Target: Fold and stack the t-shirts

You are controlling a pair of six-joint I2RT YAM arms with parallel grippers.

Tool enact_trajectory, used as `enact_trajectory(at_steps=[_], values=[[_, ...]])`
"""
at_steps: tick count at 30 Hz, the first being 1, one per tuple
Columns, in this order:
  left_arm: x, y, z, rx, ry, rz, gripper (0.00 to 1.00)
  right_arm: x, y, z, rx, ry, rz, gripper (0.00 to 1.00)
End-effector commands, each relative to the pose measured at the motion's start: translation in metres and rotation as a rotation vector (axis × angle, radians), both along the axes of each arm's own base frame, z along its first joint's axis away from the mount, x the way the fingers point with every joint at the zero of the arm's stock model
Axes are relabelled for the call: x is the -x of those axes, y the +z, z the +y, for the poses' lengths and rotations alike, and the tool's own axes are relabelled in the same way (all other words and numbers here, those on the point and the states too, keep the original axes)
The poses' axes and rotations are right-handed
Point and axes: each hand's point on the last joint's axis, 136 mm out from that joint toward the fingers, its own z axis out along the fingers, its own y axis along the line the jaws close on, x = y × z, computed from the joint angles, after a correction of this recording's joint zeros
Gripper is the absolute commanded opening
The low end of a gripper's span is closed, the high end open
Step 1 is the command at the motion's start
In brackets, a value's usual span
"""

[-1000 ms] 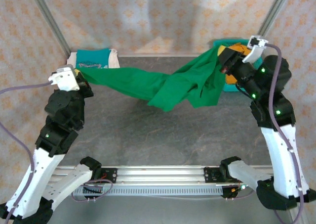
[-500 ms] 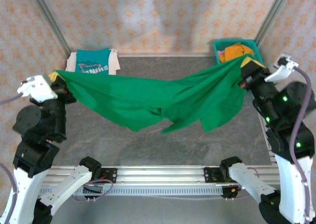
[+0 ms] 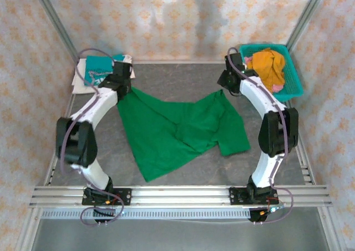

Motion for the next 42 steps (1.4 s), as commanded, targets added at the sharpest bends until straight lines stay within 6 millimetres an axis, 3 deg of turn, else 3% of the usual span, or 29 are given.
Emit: enact_trajectory(at_steps=[1,4,5,8,9,10,11,14,18,24,29,42], values=[[-0.013,-0.001,0.004,-0.016,0.025,-0.036,0.0,0.016,0.06,0.027,-0.141,0.129,-0.158,0.49],[-0.015,-0.016,0.007,-0.019,0.059,-0.016,0.0,0.062,0.064,0.076,-0.154,0.406,-0.232,0.55],[-0.014,-0.018,0.007,-0.01,0.059,-0.02,0.05,0.078,0.061,0.087,-0.129,0.479,-0.241,0.58],[-0.009,-0.014,0.006,0.023,0.084,-0.041,0.04,0.119,0.029,0.095,-0.113,0.536,-0.156,0.62],[-0.006,-0.01,0.007,0.033,0.099,-0.055,0.13,0.131,0.014,0.098,-0.158,0.54,-0.092,0.62],[-0.002,-0.006,0.008,0.046,0.109,-0.073,0.13,0.145,0.0,0.107,-0.213,0.568,-0.031,0.61],[0.002,-0.003,0.007,0.057,0.105,-0.085,0.01,0.159,-0.013,0.115,-0.25,0.589,0.021,0.6],[0.013,0.011,0.006,0.091,0.101,-0.144,0.0,0.203,-0.047,0.138,-0.309,0.638,0.143,0.58],[0.026,0.018,0.008,0.1,0.116,-0.172,0.0,0.235,-0.071,0.142,-0.396,0.574,0.224,0.52],[0.044,0.02,0.011,0.145,0.162,-0.21,0.0,0.25,-0.1,0.13,-0.406,0.492,0.276,0.46],[0.052,0.021,0.012,0.132,0.145,-0.204,0.0,0.249,-0.108,0.121,-0.385,0.441,0.26,0.41],[0.053,0.021,0.011,0.139,0.138,-0.199,0.0,0.243,-0.121,0.115,-0.344,0.4,0.262,0.43]])
